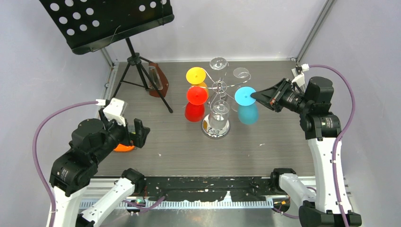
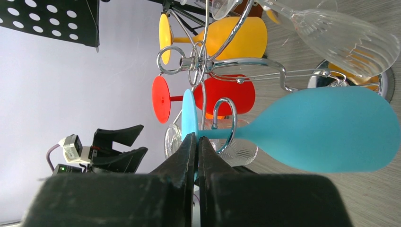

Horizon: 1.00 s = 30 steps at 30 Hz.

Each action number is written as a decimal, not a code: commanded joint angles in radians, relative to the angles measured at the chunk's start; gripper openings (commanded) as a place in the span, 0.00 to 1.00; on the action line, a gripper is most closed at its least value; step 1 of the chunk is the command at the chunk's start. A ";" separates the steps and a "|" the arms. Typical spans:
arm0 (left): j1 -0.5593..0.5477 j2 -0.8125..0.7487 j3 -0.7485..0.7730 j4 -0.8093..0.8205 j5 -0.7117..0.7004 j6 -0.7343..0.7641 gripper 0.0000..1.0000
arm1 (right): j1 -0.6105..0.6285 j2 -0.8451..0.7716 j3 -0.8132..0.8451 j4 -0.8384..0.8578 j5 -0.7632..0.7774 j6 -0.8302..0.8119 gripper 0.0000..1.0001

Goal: Take the wine glass off the wine glass rack
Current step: Pick up the wine glass from the wine rack.

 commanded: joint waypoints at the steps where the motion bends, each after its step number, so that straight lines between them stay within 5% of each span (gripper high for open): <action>1: 0.003 -0.008 0.032 0.009 -0.012 0.020 1.00 | -0.005 -0.024 0.005 0.028 -0.028 -0.016 0.06; 30: 0.003 -0.018 0.043 -0.013 -0.021 0.026 1.00 | 0.128 0.064 0.096 0.063 0.081 0.026 0.06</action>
